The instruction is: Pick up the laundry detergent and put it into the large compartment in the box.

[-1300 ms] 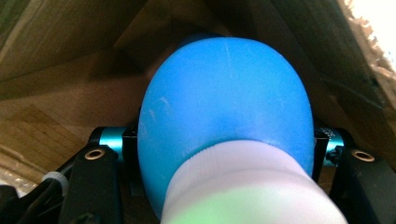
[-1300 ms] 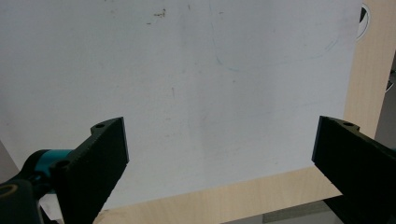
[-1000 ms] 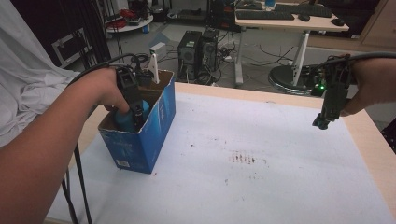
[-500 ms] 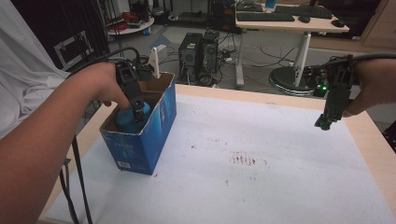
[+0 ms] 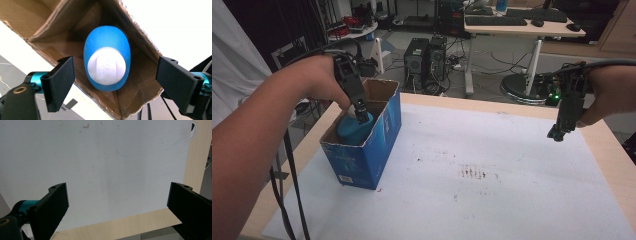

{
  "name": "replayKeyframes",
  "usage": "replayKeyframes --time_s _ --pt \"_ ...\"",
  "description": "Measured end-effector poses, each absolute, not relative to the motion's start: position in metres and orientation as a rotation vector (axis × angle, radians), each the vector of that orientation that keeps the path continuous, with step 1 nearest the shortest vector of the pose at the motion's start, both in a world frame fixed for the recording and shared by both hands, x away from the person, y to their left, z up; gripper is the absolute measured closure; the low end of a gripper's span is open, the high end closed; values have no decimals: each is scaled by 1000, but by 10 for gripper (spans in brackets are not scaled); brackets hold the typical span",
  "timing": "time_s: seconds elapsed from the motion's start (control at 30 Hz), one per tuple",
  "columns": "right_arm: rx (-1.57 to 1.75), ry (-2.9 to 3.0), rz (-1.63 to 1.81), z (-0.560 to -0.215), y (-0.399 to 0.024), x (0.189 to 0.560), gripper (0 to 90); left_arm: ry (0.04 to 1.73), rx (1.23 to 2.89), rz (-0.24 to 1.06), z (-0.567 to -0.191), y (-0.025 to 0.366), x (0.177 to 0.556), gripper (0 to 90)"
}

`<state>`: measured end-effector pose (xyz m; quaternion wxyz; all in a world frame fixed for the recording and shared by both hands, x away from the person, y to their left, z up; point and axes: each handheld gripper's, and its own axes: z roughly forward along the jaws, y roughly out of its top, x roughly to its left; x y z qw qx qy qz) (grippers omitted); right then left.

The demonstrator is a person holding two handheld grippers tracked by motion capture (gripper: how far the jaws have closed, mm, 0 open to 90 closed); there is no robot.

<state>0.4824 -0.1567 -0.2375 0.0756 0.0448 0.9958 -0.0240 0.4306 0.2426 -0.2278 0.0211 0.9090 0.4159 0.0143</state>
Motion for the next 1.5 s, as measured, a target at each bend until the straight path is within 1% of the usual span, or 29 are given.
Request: replayKeyframes --time_s 0.1,0.4,0.53,0.7,0.87,1.03,1.4,1.5 --pt "147 2987 -75 -237 -157 482 27 1285 2816 65 -223 241 430 106" --pt "148 2992 -77 -239 -159 482 26 1246 2832 69 -215 229 429 70" --pt "148 2992 -80 -240 -160 483 26 1234 2819 108 -211 223 428 18" --pt "151 2996 -83 -240 -161 483 26 1196 2833 115 -205 215 428 17" --pt "153 3000 -81 -240 -162 483 27 1092 2845 128 -200 202 426 16" --pt "167 3000 -86 -241 -162 483 27 1026 2878 123 -197 188 425 16" --pt "170 3009 -105 -245 -162 476 27 771 2983 17 -210 148 425 17" --pt "174 3008 -109 -244 -163 475 26 744 2997 8 -213 142 426 17"
